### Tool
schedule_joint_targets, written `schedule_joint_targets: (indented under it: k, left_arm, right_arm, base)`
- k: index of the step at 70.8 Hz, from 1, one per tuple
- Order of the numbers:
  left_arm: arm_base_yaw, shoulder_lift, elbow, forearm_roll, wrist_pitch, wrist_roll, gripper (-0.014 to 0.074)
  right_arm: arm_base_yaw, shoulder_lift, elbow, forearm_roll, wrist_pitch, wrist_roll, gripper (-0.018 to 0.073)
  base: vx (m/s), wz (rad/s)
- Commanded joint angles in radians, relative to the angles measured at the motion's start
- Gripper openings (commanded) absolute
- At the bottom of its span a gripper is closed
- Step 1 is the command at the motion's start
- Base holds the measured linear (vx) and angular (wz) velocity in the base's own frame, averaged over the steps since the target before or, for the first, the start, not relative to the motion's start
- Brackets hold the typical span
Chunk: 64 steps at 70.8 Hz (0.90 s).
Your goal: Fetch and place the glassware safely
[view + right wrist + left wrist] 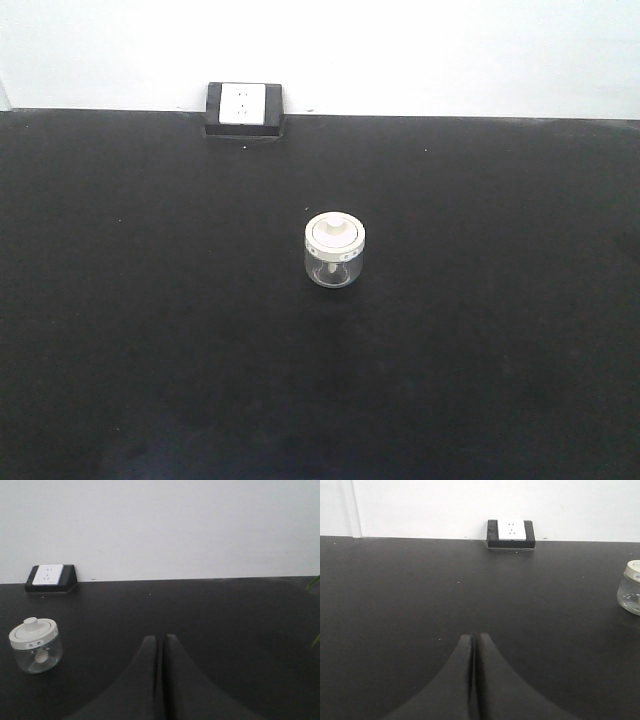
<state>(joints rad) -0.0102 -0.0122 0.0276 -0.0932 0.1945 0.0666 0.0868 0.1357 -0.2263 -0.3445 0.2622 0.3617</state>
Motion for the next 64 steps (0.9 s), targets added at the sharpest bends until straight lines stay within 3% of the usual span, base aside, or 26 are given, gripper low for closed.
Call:
schedule_joint_targets:
  k: [1,8,13,31,46,64]
  left_arm:
    - [-0.005,-0.013,0.030,-0.013,-0.079,0.001,-0.0007]
    - [-0.005,-0.013,0.030,-0.013,-0.079,0.001,-0.0007]
    - [-0.005,-0.013,0.030,-0.013,-0.079,0.001,-0.0007]
    - [-0.005,-0.013,0.030,-0.013,-0.079,0.001,-0.0007]
    - [-0.005,-0.013,0.030,-0.013,-0.079,0.001,-0.0007]
    - [-0.005,-0.012,0.030,-0.014,-0.077,0.001,-0.0007]
  right_arm:
    - [-0.085,0.009,-0.005,0.160,-0.108,-0.170,-0.0003]
    - [-0.144,0.009,0.041,0.284,-0.182,-0.272,-0.0003]
    - [-0.165,0.009,0.072,0.319,-0.213,-0.305,-0.0003]
    - [-0.162,0.007,0.168,0.287,-0.241,-0.304,-0.0003]
    - [-0.162,-0.079,0.275,0.287,-0.369,-0.304,-0.0003]
    - [-0.162,-0.159,0.273,0.282,-0.327,-0.304,-0.0003]
  base:
    - [0.00,0.00]
    - [0.00,0.00]
    - [0.00,0.00]
    - [0.00,0.00]
    - [0.00,0.00]
    - [0.00,0.00]
